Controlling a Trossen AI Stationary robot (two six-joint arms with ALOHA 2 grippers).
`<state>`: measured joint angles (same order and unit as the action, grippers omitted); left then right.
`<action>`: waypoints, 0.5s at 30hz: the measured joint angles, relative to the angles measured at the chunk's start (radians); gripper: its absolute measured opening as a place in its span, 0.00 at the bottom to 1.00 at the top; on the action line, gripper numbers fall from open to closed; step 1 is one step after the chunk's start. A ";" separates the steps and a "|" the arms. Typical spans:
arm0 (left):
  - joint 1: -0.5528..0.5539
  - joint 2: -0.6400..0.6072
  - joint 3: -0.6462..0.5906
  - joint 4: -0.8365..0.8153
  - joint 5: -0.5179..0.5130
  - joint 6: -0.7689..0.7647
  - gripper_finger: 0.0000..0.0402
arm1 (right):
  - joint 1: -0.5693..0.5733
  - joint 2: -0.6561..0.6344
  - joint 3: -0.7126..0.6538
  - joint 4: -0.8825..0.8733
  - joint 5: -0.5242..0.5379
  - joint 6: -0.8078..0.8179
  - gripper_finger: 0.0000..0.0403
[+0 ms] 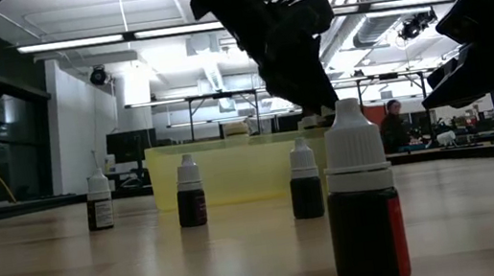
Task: Pick & Place food coloring
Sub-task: Put the small brown food coloring bottle into the yellow container
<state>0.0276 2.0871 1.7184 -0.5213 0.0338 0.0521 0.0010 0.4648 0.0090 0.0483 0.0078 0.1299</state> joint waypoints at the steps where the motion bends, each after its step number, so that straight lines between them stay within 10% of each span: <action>1: 0.004 -0.007 0.000 -0.014 0.000 0.000 0.61 | 0.000 0.000 0.000 0.000 0.000 0.000 0.00; 15: 0.025 -0.169 0.000 -0.153 -0.066 0.049 0.61 | 0.000 0.000 0.000 0.000 0.000 0.000 0.00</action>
<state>0.0525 1.9180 1.7184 -0.6742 -0.0319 0.1013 0.0010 0.4644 0.0090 0.0483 0.0078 0.1299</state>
